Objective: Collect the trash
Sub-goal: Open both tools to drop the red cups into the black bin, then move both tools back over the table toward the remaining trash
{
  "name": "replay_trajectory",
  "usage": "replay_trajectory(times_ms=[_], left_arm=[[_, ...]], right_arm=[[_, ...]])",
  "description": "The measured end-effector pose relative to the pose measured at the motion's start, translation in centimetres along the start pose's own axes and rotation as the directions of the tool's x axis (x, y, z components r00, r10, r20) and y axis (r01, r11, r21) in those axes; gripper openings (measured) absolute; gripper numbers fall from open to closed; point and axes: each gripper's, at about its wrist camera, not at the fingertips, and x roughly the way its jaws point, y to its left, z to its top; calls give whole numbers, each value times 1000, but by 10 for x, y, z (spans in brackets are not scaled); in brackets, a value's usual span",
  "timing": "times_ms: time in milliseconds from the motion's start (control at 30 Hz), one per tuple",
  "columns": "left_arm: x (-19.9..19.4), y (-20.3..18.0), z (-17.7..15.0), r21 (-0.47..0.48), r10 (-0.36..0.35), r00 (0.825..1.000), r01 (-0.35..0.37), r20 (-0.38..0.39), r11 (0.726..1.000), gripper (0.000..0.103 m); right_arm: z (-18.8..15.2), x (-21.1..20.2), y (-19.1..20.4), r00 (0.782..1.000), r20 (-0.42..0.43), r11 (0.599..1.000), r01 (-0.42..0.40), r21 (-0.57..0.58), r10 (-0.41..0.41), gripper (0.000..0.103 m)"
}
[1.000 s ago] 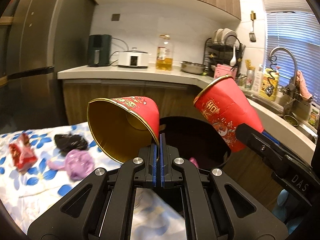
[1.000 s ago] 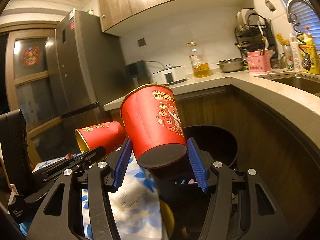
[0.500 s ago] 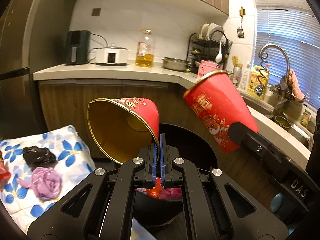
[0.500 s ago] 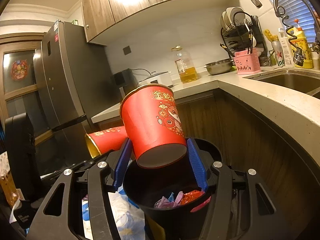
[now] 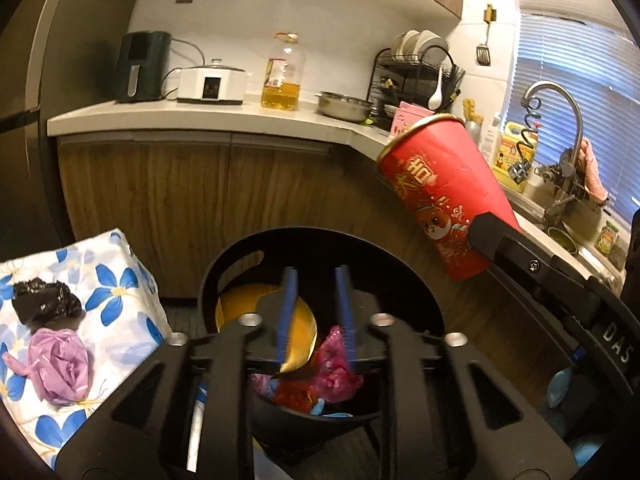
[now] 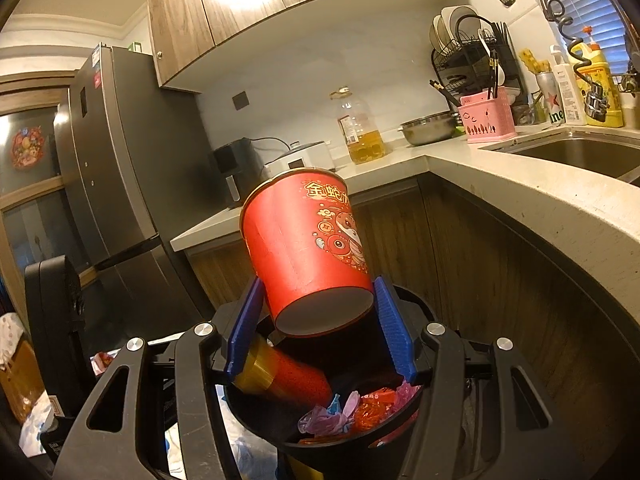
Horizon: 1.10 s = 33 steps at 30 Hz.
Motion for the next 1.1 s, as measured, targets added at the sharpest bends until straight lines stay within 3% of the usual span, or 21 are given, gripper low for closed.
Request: replay_trajectory(times_ms=[67,233,400,433,467,700,1100], left_arm=[[-3,5,0,-13,-11,1000,11,9,1000,44],[-16,24,3,-85,8,999,-5,33,996,61],[-48,51,-4,-128,109,991,-99,77,987,76],[-56,57,-6,-135,136,987,-124,87,983,79],[-65,62,-8,-144,164,981,-149,99,978,81],[-114,96,-26,-203,344,932,-317,112,926,84],[-157,113,-58,-209,473,877,-448,84,869,84]], right_arm=[[-1,3,0,1000,-7,1000,2,0,-2,56],[-4,8,2,1000,-22,1000,11,1,-11,57],[-6,15,5,999,-38,1000,16,-1,-16,58],[-6,16,5,999,-43,1000,19,0,-19,66],[-7,17,5,999,-44,1000,25,3,-25,68],[-12,10,14,999,-46,1000,26,4,-26,69],[-31,-5,73,995,-90,993,-54,-106,45,78]])
